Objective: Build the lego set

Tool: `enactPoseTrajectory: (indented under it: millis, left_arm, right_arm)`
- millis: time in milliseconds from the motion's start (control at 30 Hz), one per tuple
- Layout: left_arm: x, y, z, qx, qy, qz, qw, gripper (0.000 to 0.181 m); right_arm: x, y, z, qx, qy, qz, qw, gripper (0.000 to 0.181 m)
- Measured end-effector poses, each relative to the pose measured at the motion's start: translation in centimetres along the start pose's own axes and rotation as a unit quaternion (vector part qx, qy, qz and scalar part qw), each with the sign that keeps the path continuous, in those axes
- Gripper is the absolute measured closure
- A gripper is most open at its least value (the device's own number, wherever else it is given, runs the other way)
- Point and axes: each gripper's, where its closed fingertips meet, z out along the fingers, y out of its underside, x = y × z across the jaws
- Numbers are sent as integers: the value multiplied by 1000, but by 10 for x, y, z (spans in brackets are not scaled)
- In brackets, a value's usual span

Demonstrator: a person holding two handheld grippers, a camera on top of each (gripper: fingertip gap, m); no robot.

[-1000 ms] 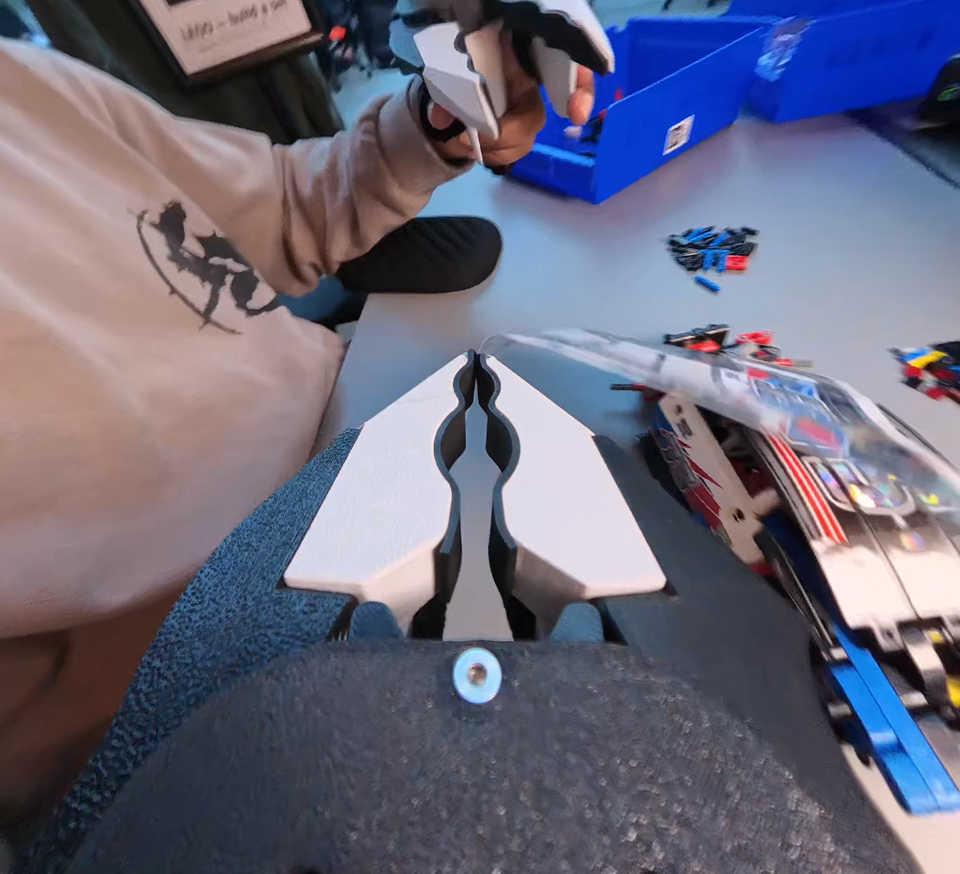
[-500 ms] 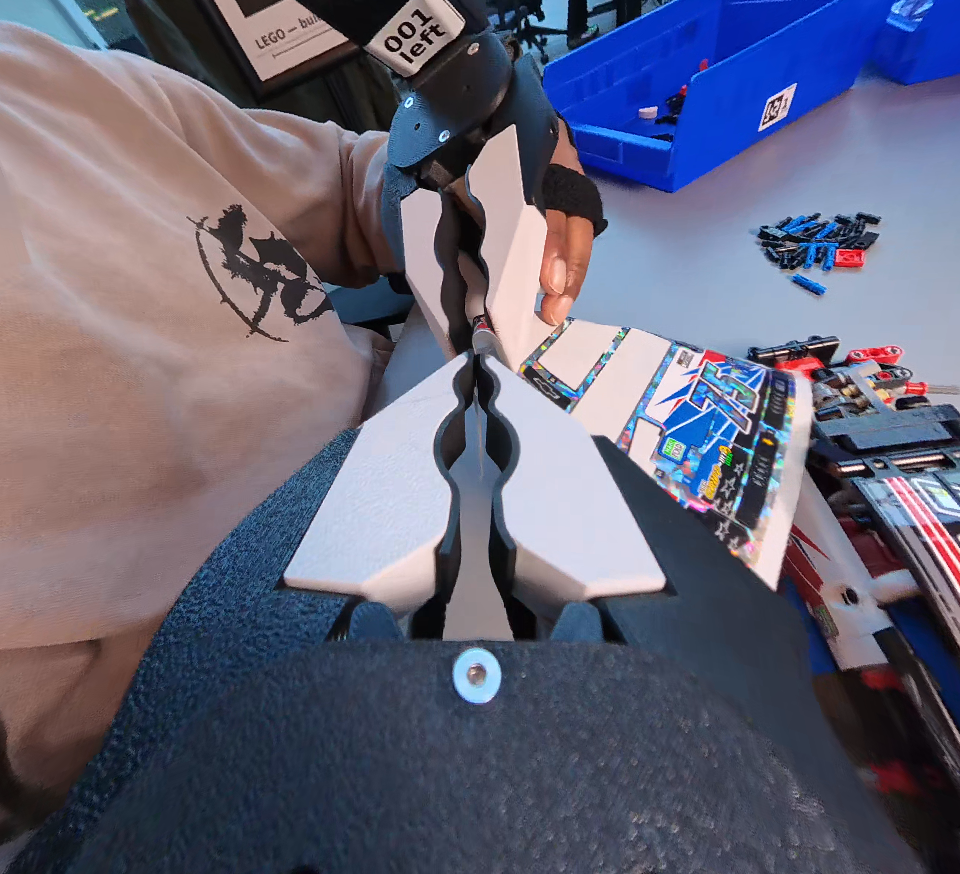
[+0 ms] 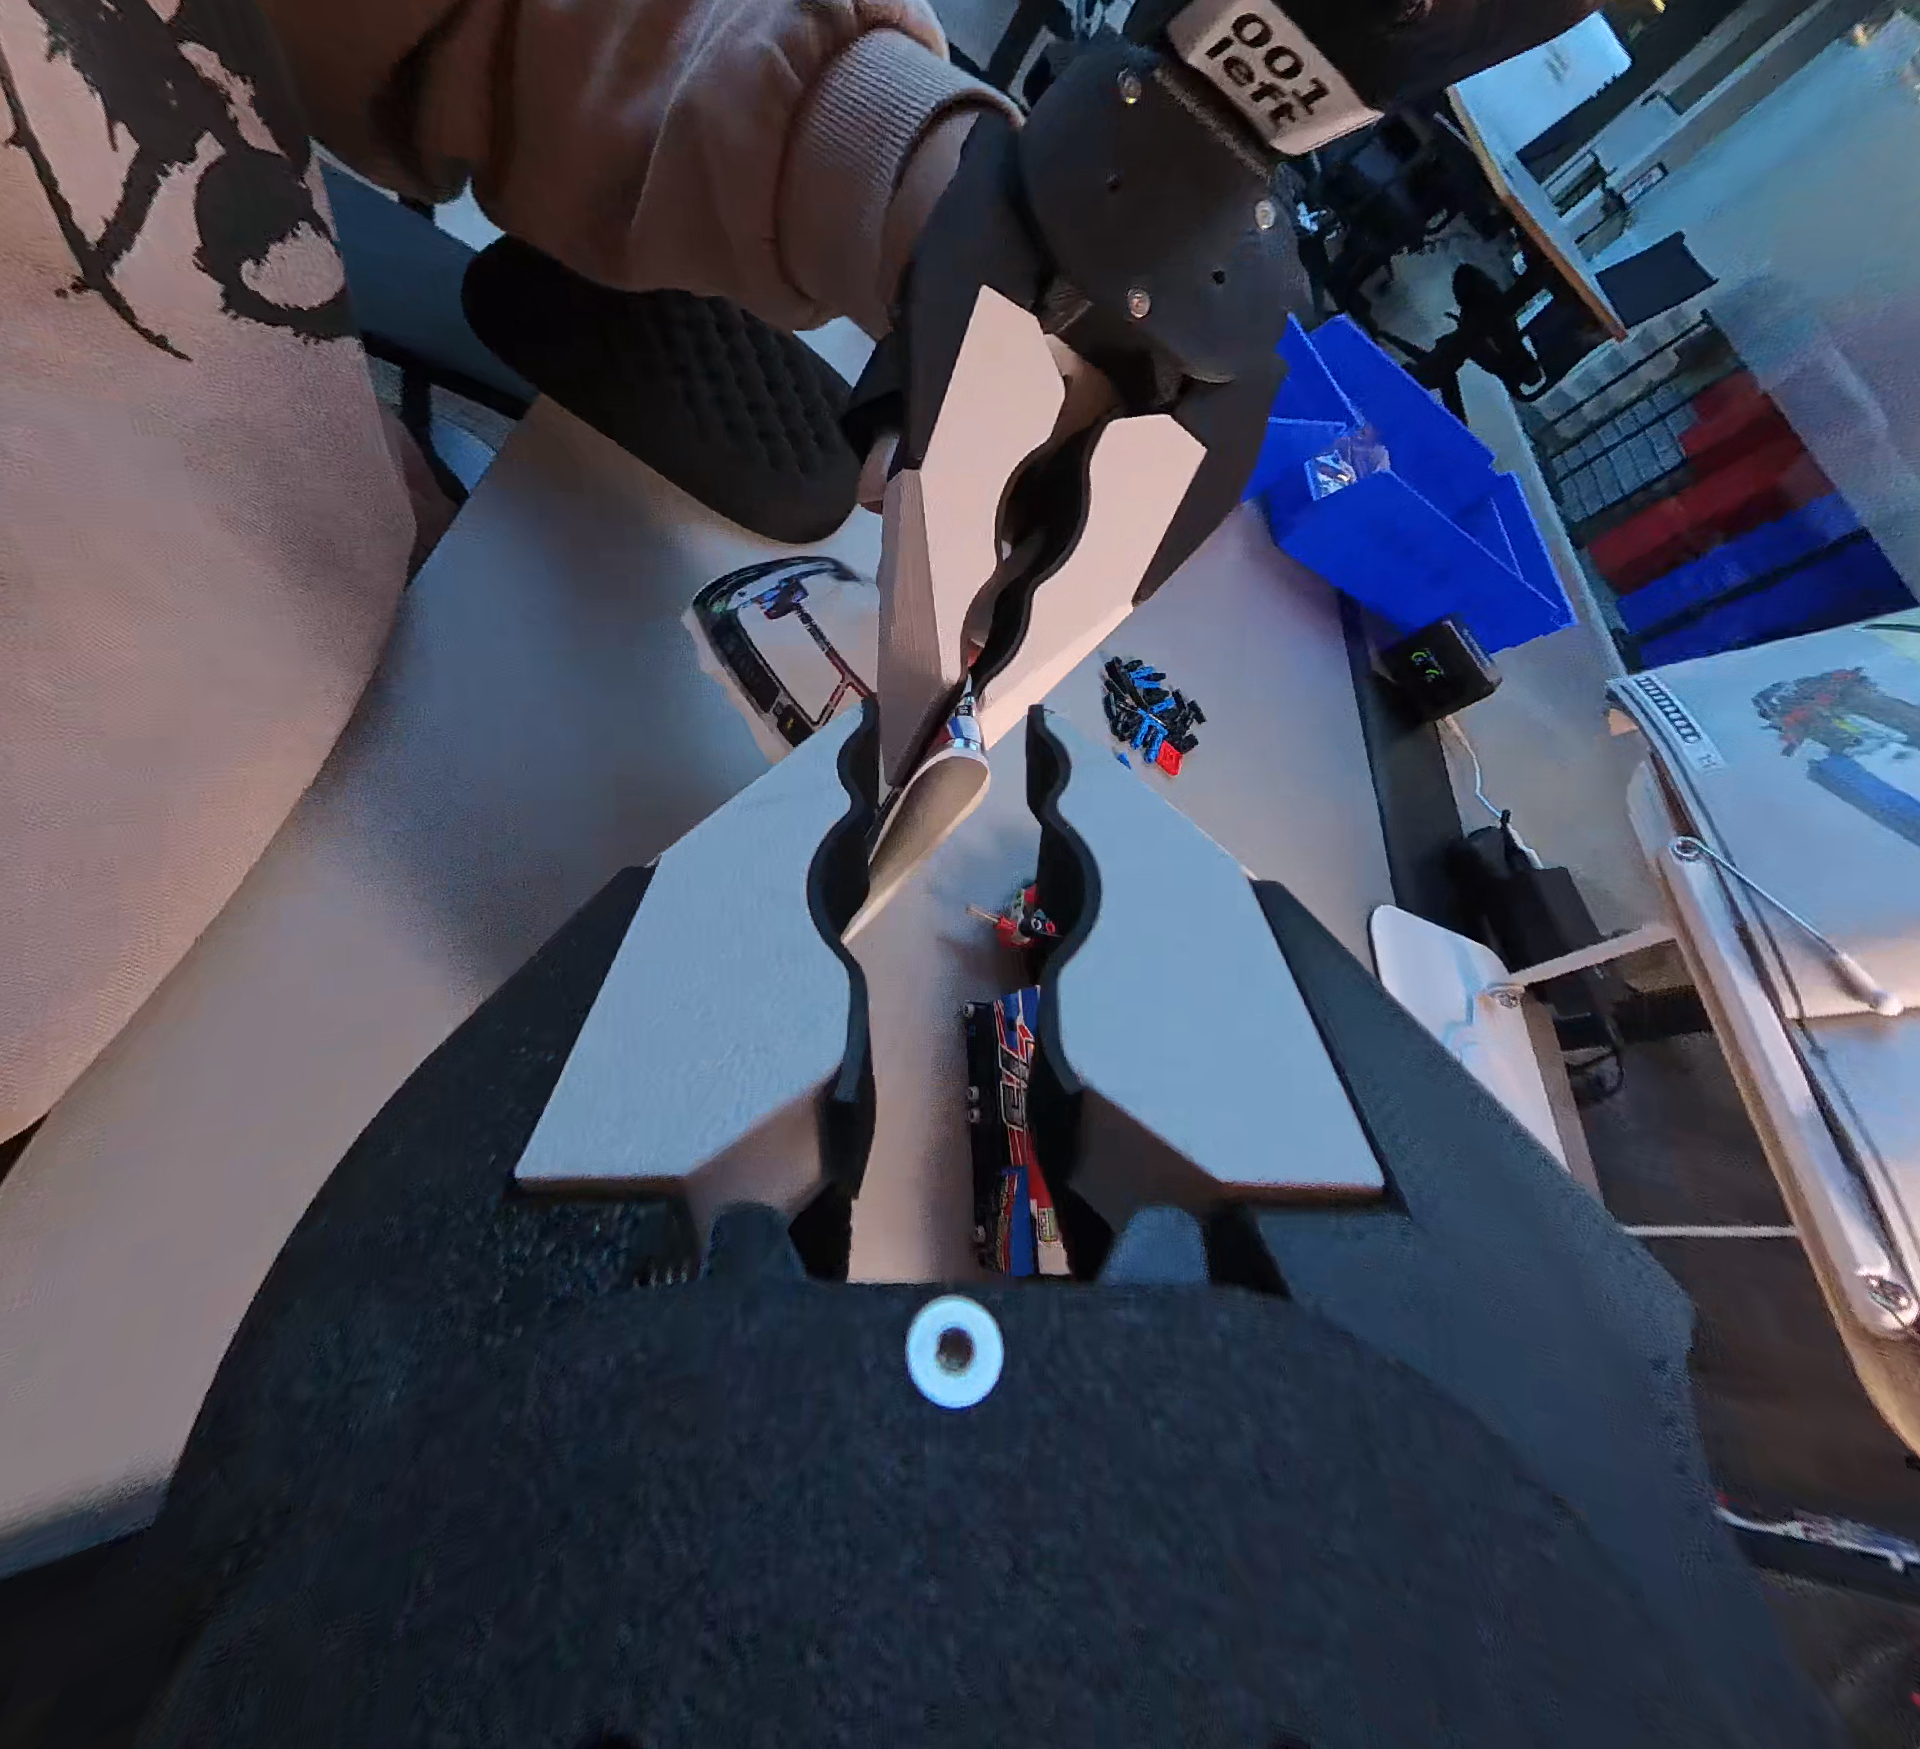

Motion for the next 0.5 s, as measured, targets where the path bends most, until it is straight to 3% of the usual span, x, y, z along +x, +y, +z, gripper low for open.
enactPoseTrajectory:
  millis: [167, 333, 500]
  left_arm:
    - [4, -2, -3, -17, -27, 31, 999, 181]
    - [12, -5, -6, 6, -31, 47, 998, 166]
    - [18, -11, -7, 38, -20, 61, 997, 179]
  right_arm:
    - [-2, -1, 2, -5, -21, 13, 1000, 178]
    - [-8, -4, 1, 29, -27, 23, 999, 180]
    - [-16, -5, 3, 49, -25, -4, 999, 181]
